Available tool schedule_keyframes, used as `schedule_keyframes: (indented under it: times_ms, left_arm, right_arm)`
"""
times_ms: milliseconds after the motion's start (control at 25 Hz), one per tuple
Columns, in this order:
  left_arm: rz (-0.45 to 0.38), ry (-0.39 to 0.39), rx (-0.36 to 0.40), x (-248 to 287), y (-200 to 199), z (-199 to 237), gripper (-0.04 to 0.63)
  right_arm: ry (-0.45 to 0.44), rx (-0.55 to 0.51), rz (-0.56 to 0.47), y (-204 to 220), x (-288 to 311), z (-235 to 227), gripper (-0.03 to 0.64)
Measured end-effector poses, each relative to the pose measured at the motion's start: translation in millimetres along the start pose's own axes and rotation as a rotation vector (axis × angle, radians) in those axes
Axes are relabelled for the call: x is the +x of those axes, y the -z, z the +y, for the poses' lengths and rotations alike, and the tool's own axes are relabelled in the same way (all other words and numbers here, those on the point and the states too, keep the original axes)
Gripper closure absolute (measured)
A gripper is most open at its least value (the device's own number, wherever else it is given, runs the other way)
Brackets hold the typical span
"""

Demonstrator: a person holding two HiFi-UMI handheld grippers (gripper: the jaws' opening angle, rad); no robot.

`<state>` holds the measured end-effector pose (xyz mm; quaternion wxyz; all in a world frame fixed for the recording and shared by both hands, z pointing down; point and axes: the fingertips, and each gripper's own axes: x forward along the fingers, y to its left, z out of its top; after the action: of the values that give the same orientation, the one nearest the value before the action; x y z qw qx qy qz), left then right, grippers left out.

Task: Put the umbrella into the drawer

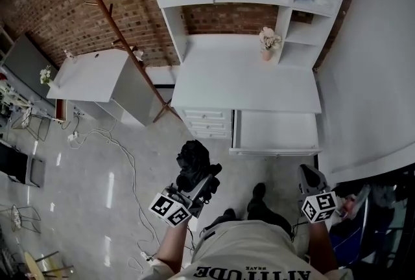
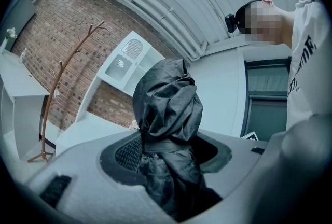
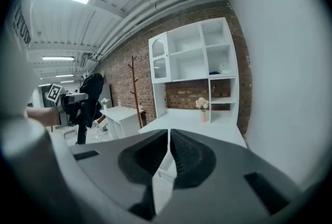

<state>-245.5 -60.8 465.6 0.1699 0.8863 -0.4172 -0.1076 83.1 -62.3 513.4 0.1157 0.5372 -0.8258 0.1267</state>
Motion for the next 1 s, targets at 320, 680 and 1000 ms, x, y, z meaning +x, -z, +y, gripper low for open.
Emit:
schedule_keyframes:
  times_ms: [320, 680, 1000]
  left_arm:
    - [0.01, -0.052, -0.057, 62.9, 8.0, -1.7, 0.328]
    - [0.091, -0.082, 0.014, 137.6, 35.5, 1.3, 0.328]
    - [0.24, -0.088, 0.111, 205.5, 72.6, -1.3, 0.328]
  right_arm:
    - [-0.066, 0.013, 0.007, -14.3, 39.0, -56.4, 0.583]
    - [-0.147, 0.036, 0.039, -12.4, 80.1, -117.1, 0.583]
    - [-0.216, 0.06, 0.076, 0.6, 106.2, -151.2, 0.583]
